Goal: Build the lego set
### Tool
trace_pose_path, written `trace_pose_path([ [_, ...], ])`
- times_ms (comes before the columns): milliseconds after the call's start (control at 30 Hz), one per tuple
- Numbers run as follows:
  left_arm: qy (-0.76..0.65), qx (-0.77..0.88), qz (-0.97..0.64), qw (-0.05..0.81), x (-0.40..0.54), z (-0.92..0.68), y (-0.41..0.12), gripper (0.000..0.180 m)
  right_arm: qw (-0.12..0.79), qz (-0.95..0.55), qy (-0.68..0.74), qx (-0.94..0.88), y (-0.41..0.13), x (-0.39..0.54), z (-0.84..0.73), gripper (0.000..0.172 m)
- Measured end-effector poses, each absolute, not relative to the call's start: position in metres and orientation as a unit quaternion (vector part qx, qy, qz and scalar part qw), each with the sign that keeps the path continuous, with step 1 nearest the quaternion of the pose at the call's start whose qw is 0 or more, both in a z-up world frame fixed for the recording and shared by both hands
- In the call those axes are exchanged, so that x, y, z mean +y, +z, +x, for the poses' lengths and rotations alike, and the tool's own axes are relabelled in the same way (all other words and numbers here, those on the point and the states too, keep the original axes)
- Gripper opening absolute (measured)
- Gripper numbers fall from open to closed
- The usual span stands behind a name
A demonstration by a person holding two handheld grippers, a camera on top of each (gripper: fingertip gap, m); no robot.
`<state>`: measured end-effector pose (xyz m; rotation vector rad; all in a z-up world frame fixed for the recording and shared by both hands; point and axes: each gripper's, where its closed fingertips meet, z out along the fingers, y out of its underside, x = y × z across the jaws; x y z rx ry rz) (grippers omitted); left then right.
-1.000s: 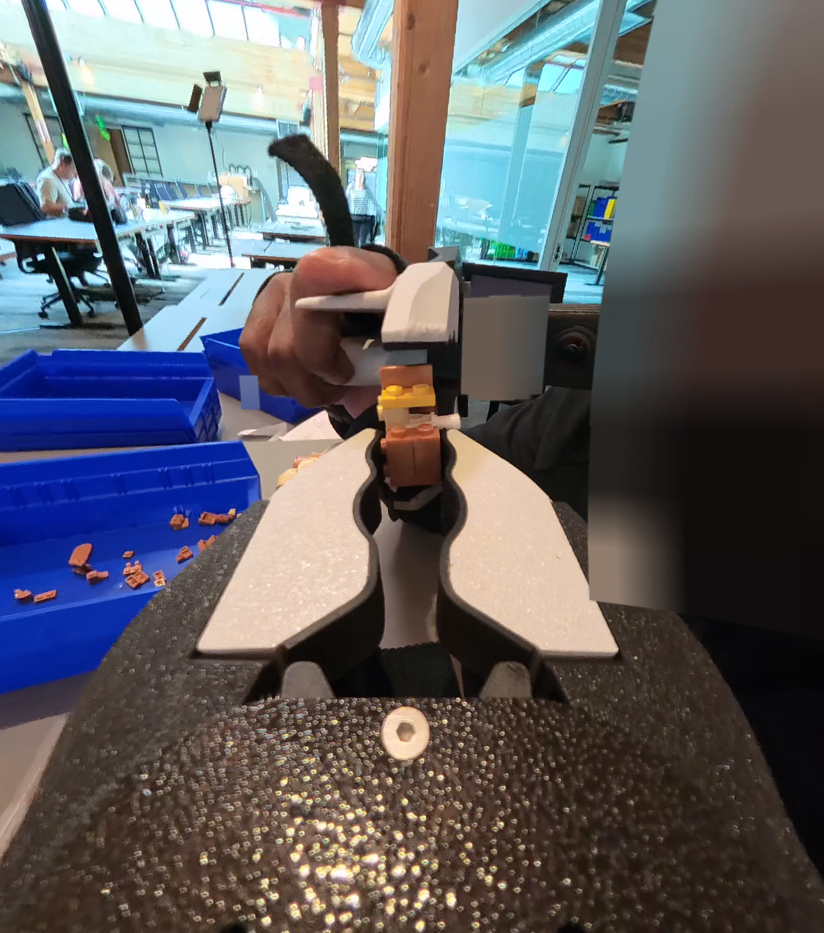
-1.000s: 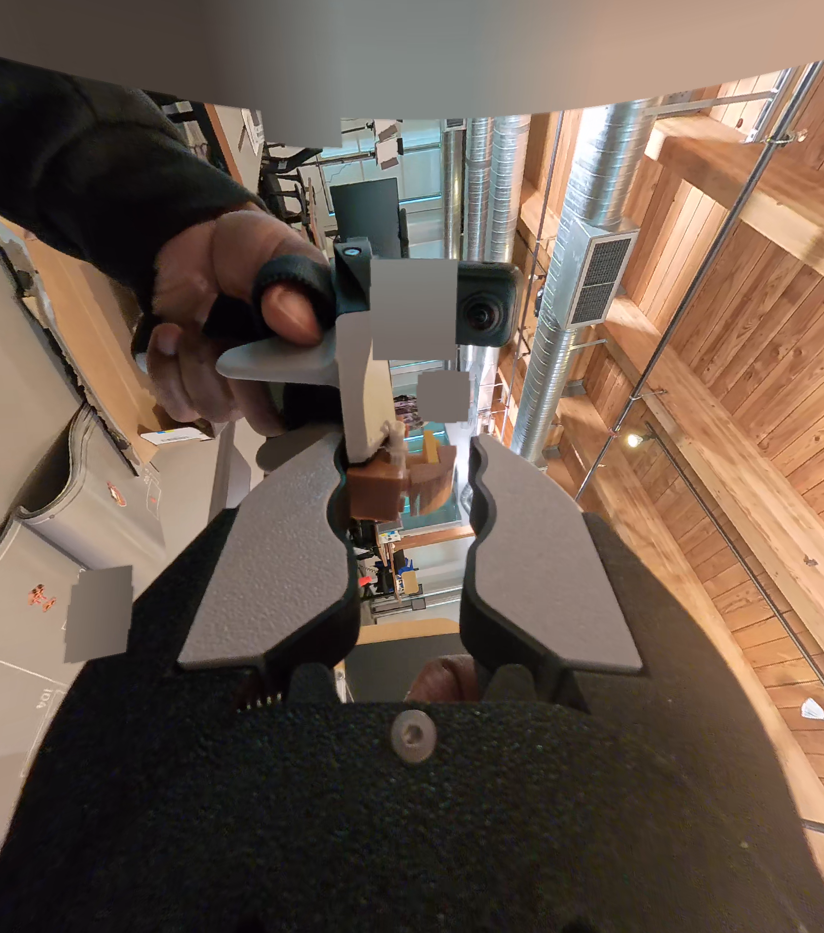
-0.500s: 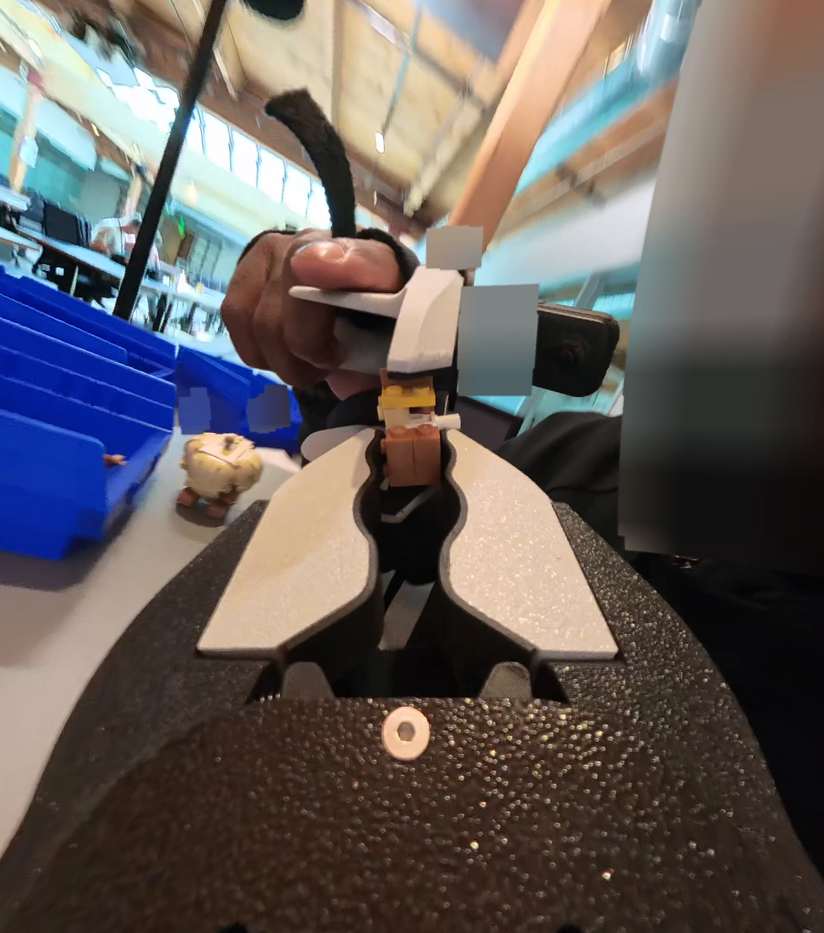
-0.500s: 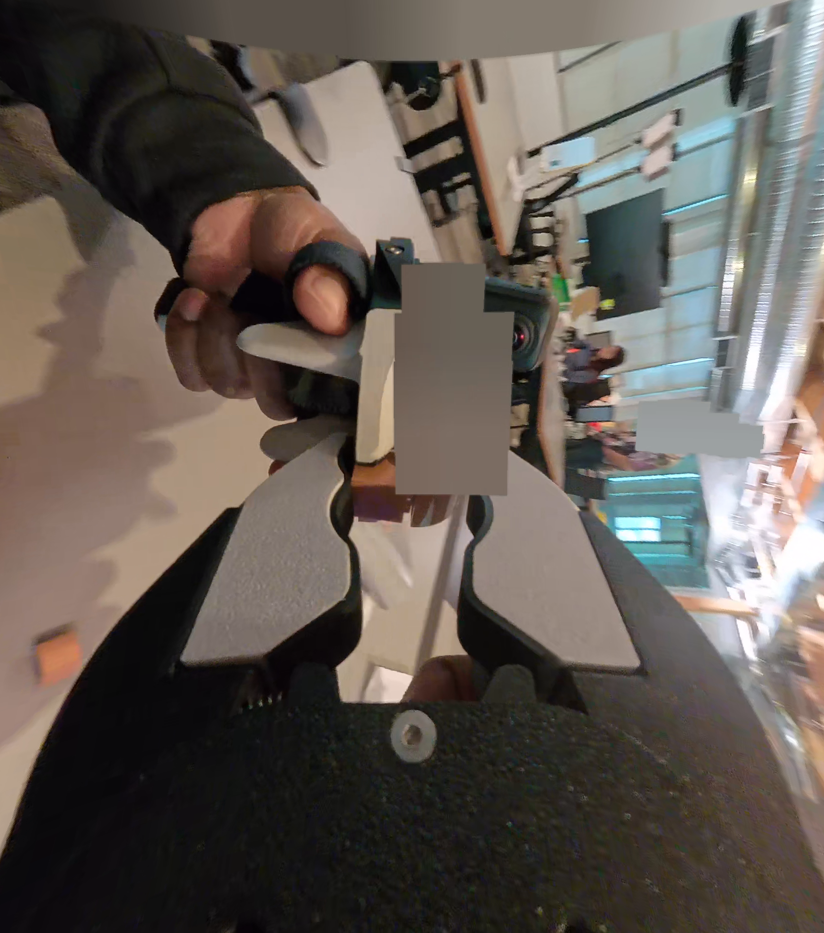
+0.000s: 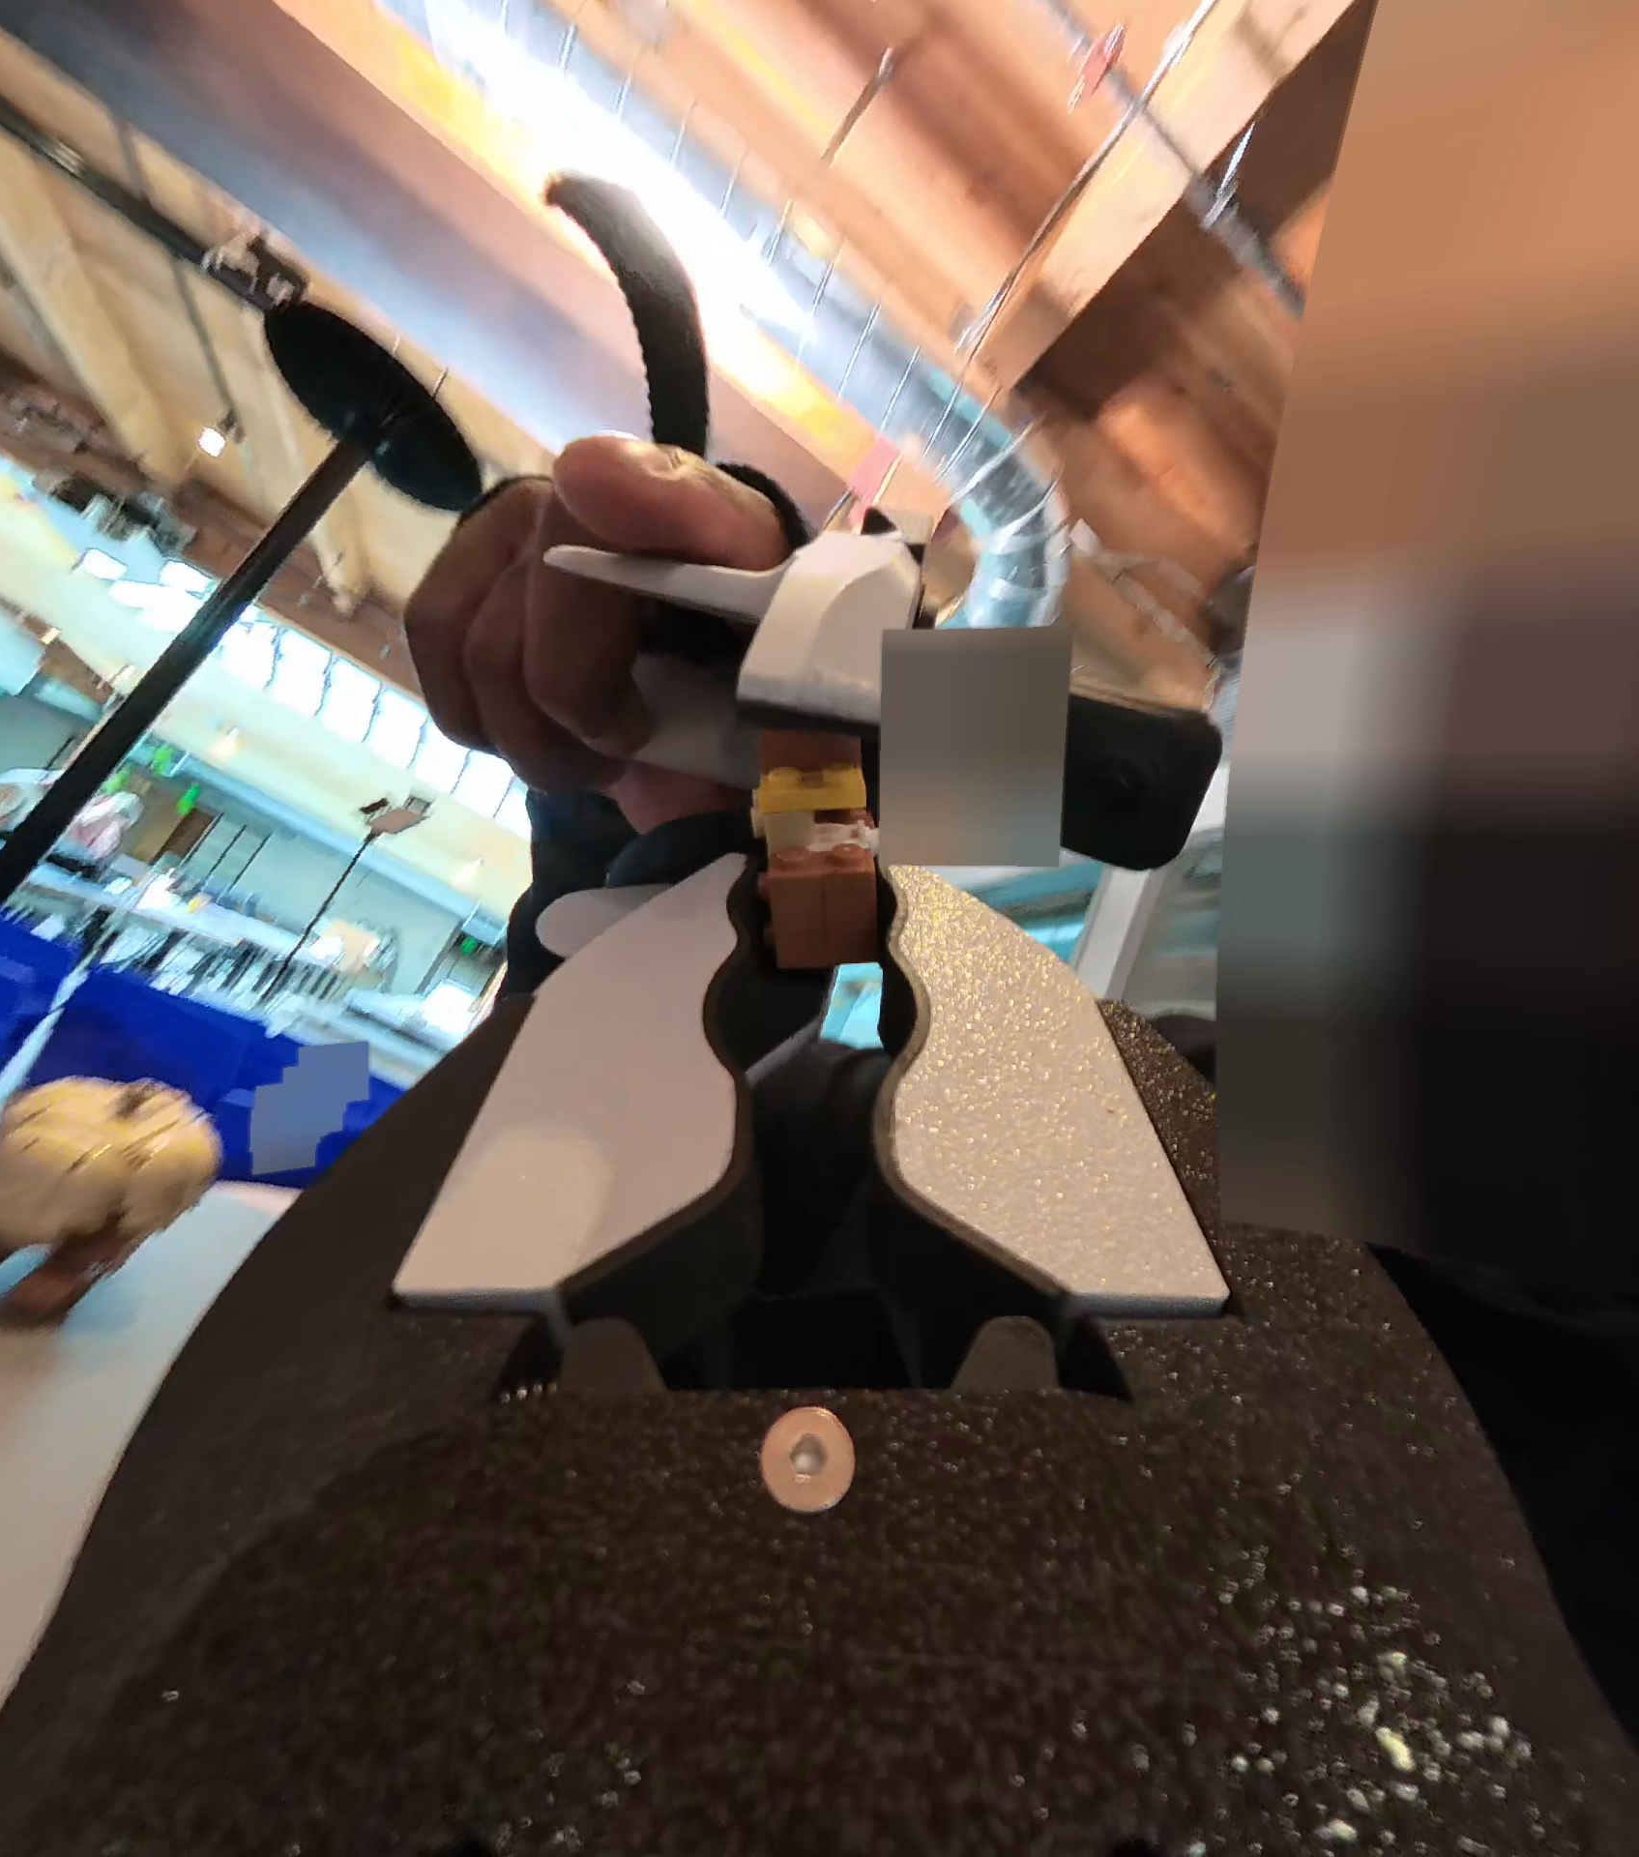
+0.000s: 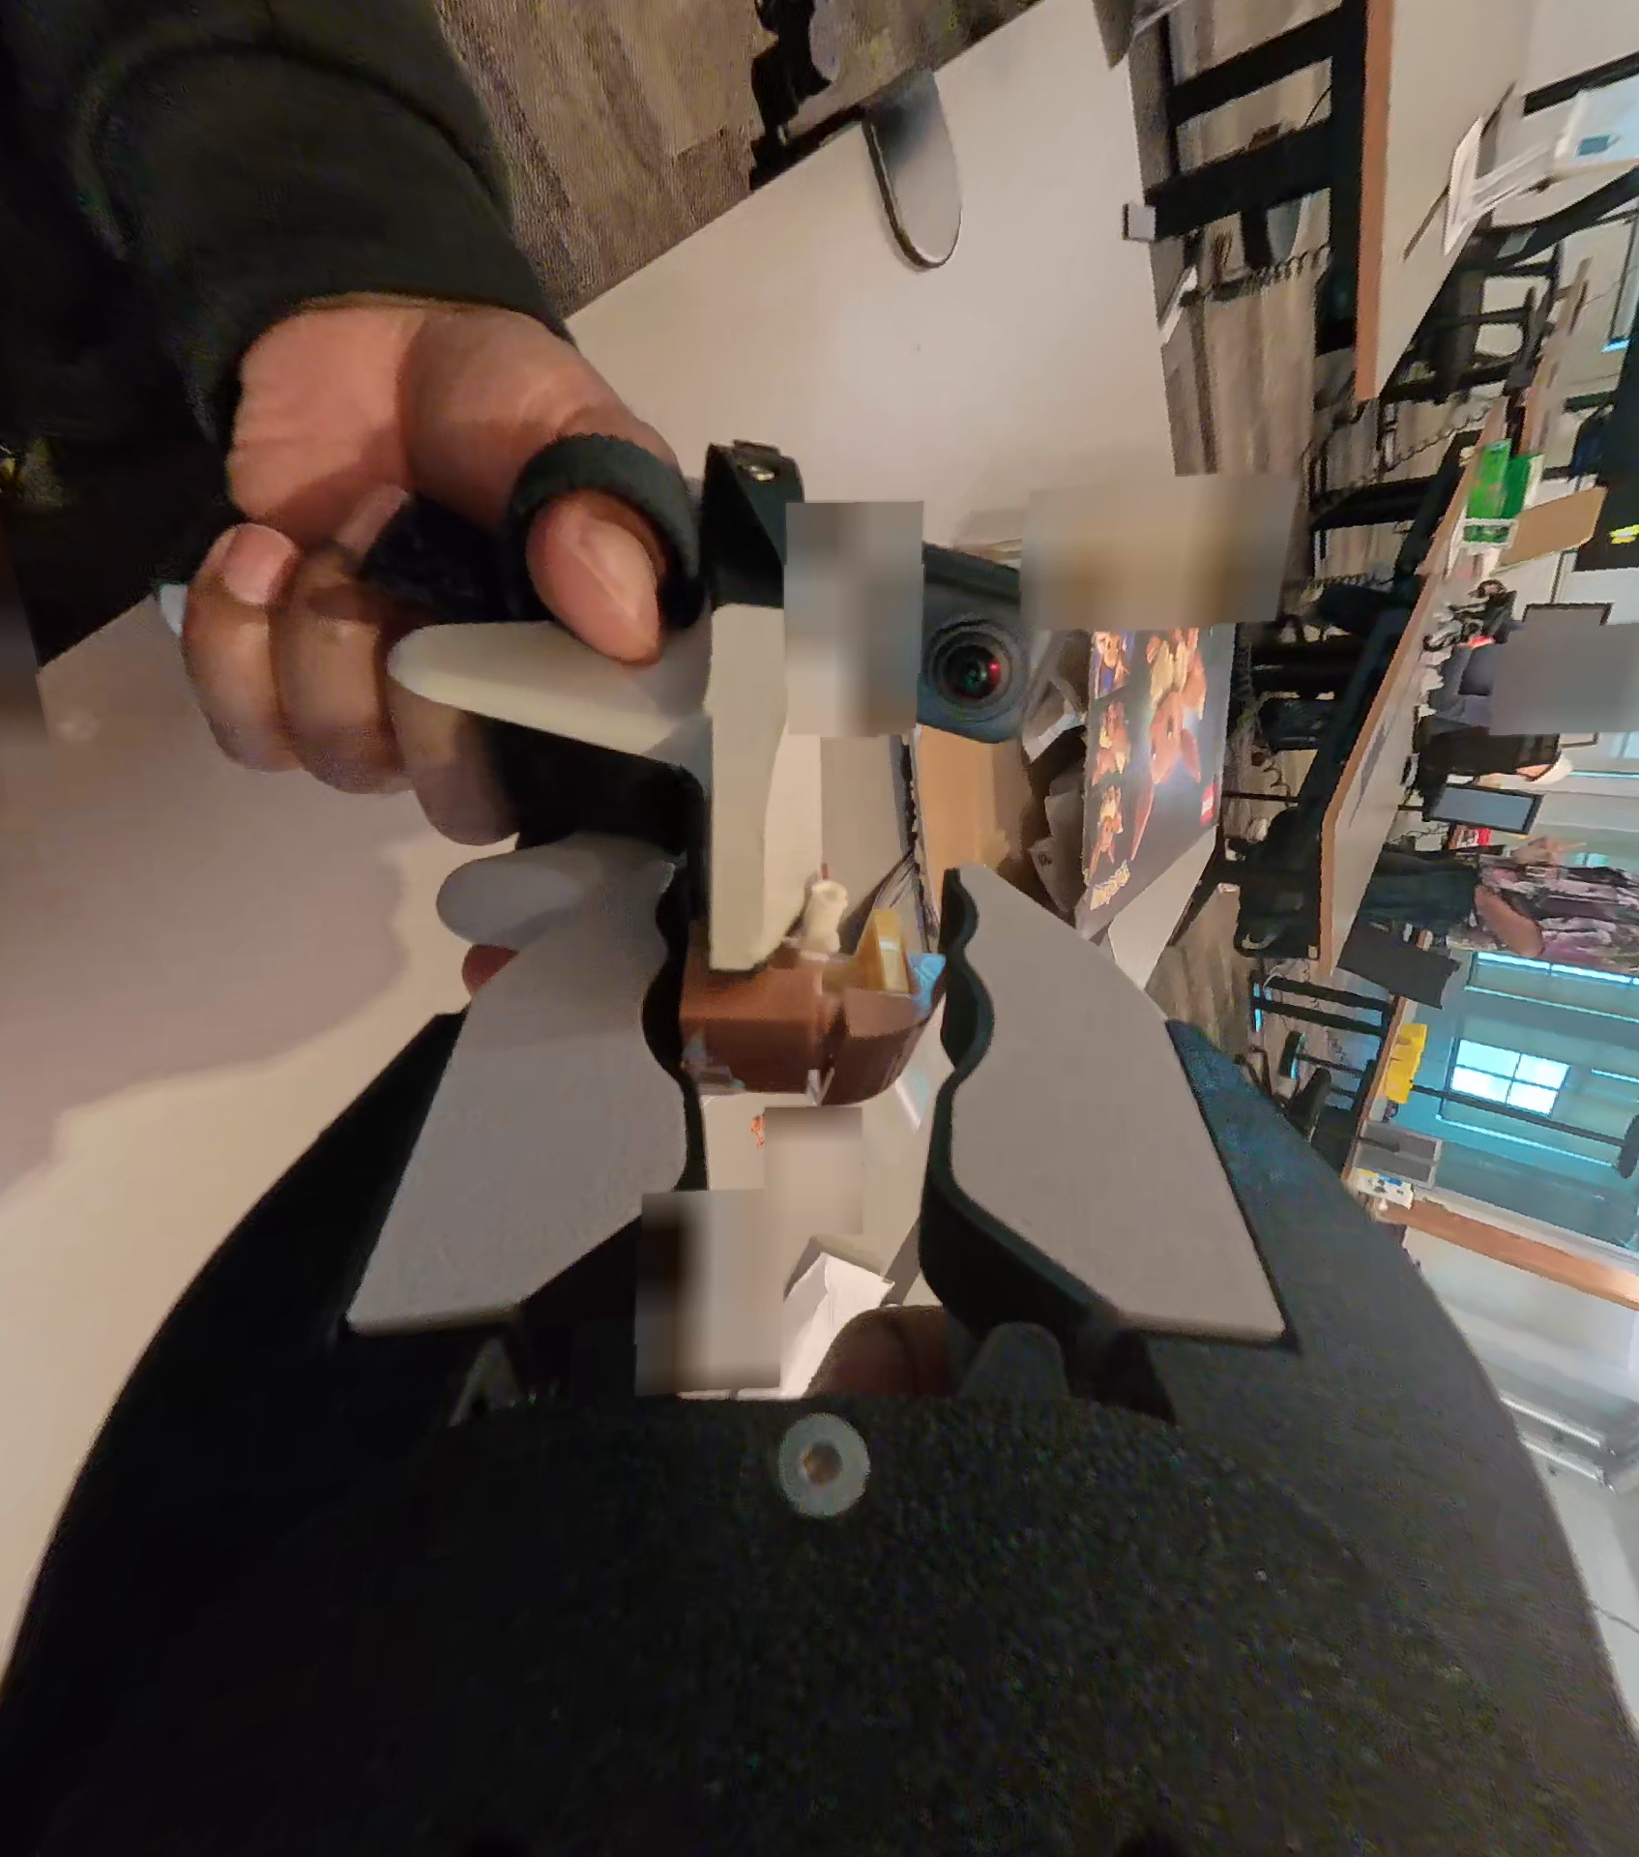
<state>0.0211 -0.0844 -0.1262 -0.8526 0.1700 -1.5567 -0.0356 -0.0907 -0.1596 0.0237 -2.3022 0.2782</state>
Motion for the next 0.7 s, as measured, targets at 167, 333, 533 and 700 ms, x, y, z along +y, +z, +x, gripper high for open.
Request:
trace_pose_path([
  [167,-0.711,0.047,-0.319,0.625,-0.095,0.012,-0.111,0.019,0.386,0.000,0.079,-0.919,-0.148,-0.099,-0.040,0.051],
  [333,-0.736,0.022,-0.280,0.615,-0.102,-0.001,-0.104,0.019,0.373,-0.015,0.064,-0.926,-0.141,-0.106,-0.047,0.053],
  [533,-0.746,0.006,-0.265,0.611,-0.106,-0.014,-0.101,0.019,0.368,-0.039,0.060,-0.927,-0.139,-0.110,-0.058,0.056],
  [700,-0.749,0.000,-0.253,0.613,-0.111,-0.026,-0.096,0.019,0.376,-0.057,0.077,-0.922,-0.133,-0.110,-0.065,0.058],
])
